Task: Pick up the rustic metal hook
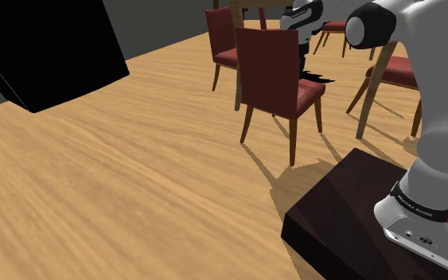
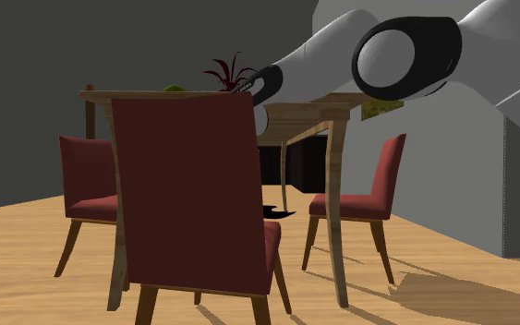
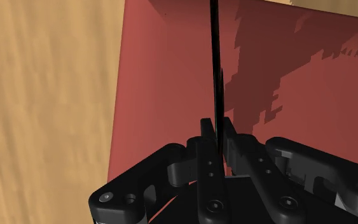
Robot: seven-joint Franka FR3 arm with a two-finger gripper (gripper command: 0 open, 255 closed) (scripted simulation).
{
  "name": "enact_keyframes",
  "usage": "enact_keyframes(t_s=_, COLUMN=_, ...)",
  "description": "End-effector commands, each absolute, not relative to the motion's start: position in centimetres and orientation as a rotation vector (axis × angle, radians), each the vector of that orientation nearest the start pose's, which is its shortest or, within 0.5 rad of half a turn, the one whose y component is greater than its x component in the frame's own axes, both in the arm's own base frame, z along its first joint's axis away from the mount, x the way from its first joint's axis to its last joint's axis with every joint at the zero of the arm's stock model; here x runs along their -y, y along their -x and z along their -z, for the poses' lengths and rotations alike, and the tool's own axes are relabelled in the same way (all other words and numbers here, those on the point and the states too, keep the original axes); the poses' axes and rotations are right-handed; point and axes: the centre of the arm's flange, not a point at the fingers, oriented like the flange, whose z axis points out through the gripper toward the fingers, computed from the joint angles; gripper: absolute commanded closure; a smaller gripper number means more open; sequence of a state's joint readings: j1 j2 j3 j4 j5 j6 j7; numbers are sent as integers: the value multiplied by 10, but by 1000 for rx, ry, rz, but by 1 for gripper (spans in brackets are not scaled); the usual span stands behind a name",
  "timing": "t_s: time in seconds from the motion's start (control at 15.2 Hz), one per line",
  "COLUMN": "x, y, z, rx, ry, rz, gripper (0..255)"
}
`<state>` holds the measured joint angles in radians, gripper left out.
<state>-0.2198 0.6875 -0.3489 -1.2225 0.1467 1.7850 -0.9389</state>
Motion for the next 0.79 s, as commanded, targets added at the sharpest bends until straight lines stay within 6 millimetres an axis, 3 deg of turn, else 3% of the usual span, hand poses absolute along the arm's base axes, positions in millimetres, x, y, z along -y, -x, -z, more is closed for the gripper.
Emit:
enact_keyframes(t_s=0.0, x=325, y=-651, z=-377, rx=618, ry=3073, rz=-186, gripper=255)
enact_keyframes(t_s=0.73, x=325, y=-652, z=-429, rx=618, ry=3073, rz=-186, gripper=255)
